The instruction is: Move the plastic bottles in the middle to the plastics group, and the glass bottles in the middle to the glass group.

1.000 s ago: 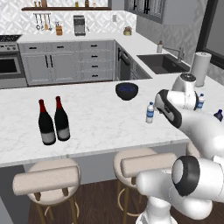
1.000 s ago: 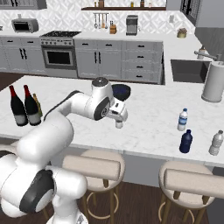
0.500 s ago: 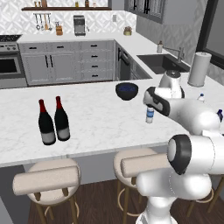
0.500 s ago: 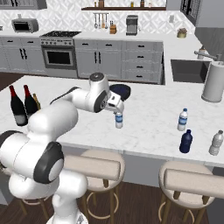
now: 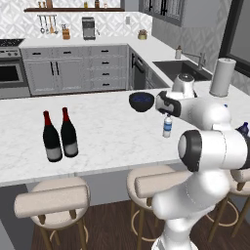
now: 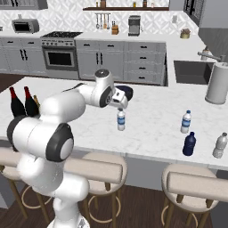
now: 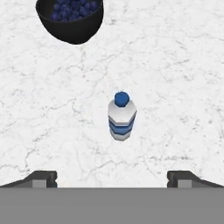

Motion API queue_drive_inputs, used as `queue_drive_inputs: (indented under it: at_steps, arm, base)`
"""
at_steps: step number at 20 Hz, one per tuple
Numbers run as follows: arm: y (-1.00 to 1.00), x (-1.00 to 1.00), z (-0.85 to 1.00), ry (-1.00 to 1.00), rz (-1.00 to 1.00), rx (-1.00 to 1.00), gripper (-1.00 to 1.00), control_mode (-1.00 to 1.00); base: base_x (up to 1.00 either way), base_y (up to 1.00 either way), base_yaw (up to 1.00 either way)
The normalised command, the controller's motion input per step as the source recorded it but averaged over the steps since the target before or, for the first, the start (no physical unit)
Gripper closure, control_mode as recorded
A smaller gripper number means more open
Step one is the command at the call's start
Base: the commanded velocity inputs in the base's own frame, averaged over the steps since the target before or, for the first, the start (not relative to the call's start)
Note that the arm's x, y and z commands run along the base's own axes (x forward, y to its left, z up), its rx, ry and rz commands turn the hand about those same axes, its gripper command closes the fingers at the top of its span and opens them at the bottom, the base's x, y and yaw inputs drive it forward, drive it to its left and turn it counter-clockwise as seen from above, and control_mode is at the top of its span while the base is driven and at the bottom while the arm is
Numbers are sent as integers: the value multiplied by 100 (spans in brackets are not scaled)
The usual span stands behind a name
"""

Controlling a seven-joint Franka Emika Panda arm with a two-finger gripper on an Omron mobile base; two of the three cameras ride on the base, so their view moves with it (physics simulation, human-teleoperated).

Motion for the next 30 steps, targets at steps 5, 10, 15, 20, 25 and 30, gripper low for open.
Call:
queue_drive_inputs:
  at_steps: [5,10,15,20,25,30]
  arm:
    - [0,53,0,0,0,0,-100,-100]
    - [-21,39,-7,0,0,0,-100,-100]
    - [-22,32,-18,0,0,0,-100,-100]
    - [0,7,-7,1,1,0,-100,-100]
    - [0,0,-17,0,0,0,-100,-100]
    - [0,7,-32,0,0,0,-100,-100]
  base:
    - [0,0,0]
    - [0,0,0]
    - [0,0,0]
    - [0,0,0]
    - [0,0,0]
    - [0,0,0]
